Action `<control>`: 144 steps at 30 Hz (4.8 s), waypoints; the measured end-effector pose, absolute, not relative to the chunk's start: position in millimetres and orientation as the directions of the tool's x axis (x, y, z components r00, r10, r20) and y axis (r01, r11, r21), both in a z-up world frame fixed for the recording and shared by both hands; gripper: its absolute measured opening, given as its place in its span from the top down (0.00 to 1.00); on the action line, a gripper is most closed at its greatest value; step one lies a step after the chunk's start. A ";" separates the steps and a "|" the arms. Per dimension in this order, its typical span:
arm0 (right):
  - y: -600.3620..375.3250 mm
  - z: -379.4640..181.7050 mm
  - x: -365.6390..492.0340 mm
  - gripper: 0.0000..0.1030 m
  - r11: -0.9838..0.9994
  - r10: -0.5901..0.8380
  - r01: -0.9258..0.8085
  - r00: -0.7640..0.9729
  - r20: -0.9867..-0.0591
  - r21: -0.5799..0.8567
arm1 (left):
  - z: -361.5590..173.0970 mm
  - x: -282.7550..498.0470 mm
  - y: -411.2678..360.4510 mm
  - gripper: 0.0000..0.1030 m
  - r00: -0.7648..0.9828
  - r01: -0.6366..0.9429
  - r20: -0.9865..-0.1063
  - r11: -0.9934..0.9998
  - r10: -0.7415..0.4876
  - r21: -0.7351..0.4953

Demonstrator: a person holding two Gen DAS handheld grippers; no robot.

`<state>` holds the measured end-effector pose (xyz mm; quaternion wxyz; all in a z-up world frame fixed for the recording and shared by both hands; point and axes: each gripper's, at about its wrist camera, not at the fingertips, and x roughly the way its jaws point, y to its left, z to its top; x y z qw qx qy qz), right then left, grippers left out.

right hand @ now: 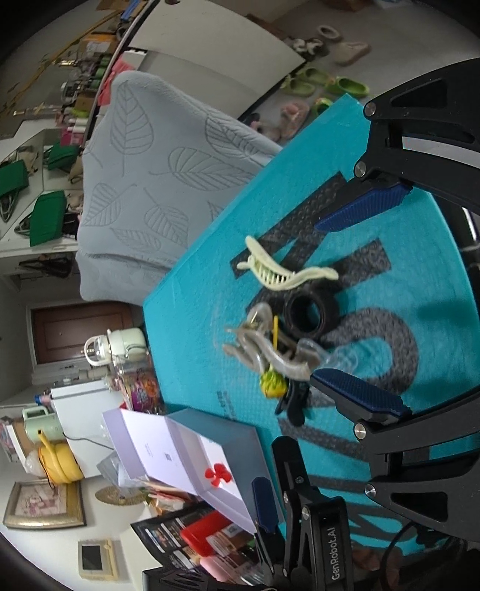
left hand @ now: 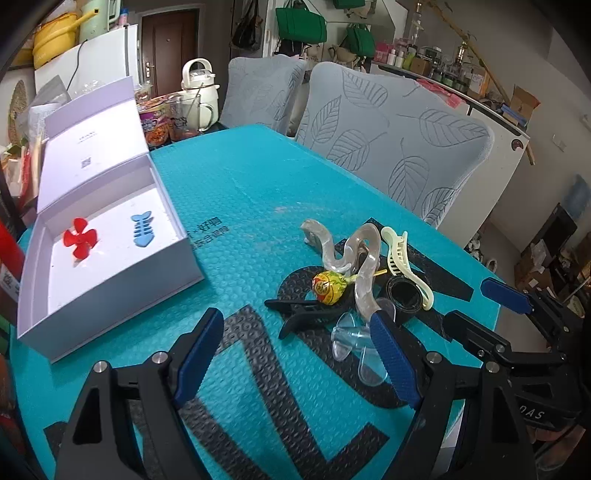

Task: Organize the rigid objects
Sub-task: 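Withdraw both tools from the box back toward the remaining items, then lower the left tool onto the black headband and close on it, then lift the black headband with the left tool while the right tool approaches the clear plastic piece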

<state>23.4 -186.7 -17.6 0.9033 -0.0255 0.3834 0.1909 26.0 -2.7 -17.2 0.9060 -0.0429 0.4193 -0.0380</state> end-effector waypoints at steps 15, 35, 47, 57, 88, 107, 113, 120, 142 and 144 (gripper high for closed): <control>-206.1 -38.6 57.5 0.25 0.930 0.333 -0.333 0.596 -0.730 0.153 | -46.3 73.1 -10.3 0.44 0.585 0.109 -0.794 0.986 -0.167 -0.127; -206.8 -53.0 80.6 0.25 0.936 0.325 -0.308 0.561 -0.761 0.173 | -65.0 111.6 -1.1 0.61 0.493 0.173 -0.822 0.958 -0.285 -0.229; -211.5 -55.5 85.5 0.25 0.941 0.318 -0.285 0.559 -0.766 0.183 | -65.9 135.0 -20.7 0.61 0.476 0.303 -0.844 0.947 -0.247 -0.106; -214.8 -55.0 87.4 0.25 0.945 0.309 -0.272 0.560 -0.769 0.182 | -65.0 139.2 -40.8 0.61 0.512 0.385 -0.844 0.921 -0.161 0.058; -207.5 -53.2 65.1 0.25 0.925 0.358 -0.317 0.536 -0.765 0.210 | -51.9 89.6 -2.2 0.61 0.527 0.338 -0.786 0.929 -0.322 -0.154; -204.5 -51.6 62.1 0.25 0.917 0.373 -0.338 0.534 -0.759 0.213 | -70.6 90.0 -35.6 0.65 0.477 0.458 -0.818 0.885 -0.321 -0.080; -200.8 -49.2 56.7 0.25 0.913 0.380 -0.346 0.534 -0.755 0.215 | -68.1 73.9 -19.8 0.80 0.470 0.382 -0.822 0.914 -0.321 -0.139; -191.0 -48.3 46.8 0.25 0.895 0.415 -0.378 0.512 -0.752 0.237 | -62.2 44.9 6.5 0.80 0.487 0.268 -0.817 0.943 -0.309 -0.197; -126.4 -59.6 33.7 0.20 0.841 0.444 -0.508 0.450 -0.775 0.187 | -76.3 -8.3 49.4 0.80 0.547 0.065 -0.822 0.987 -0.159 -0.148; -124.8 -60.5 35.5 0.20 0.841 0.447 -0.507 0.450 -0.773 0.192 | -76.3 -8.3 48.4 0.80 0.554 0.069 -0.819 0.988 -0.153 -0.138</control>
